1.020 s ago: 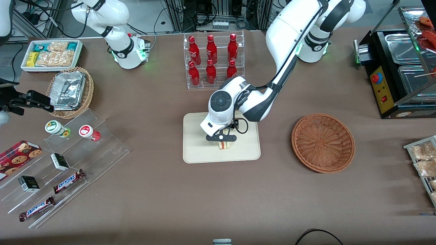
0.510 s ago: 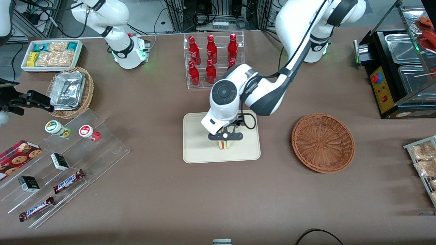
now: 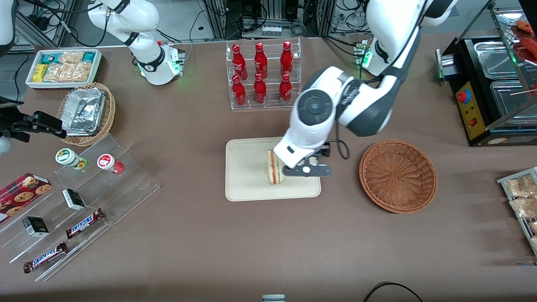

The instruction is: Place sandwich from basket to tray

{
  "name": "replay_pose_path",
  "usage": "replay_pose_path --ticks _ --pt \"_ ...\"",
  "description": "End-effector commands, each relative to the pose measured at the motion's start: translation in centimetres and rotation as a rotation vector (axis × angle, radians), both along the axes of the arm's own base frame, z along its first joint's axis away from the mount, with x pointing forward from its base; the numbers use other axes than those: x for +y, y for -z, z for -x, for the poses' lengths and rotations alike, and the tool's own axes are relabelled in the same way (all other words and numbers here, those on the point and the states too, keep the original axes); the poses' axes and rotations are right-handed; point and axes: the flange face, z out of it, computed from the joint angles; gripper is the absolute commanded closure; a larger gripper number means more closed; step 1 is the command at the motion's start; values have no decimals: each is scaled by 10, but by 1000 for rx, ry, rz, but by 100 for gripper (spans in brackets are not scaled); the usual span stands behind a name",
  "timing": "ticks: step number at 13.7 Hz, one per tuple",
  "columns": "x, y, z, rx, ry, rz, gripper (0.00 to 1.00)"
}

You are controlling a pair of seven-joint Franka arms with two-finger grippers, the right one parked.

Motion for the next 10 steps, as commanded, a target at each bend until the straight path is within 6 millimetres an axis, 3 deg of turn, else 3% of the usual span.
replay_pose_path --ticks 1,5,8,10 --pt "61 -11 5 13 47 -13 0" --pt "132 -30 -5 11 31 -9 0" --pt "196 -49 -4 12 17 -1 0" --pt "223 -61 1 33 28 -7 0"
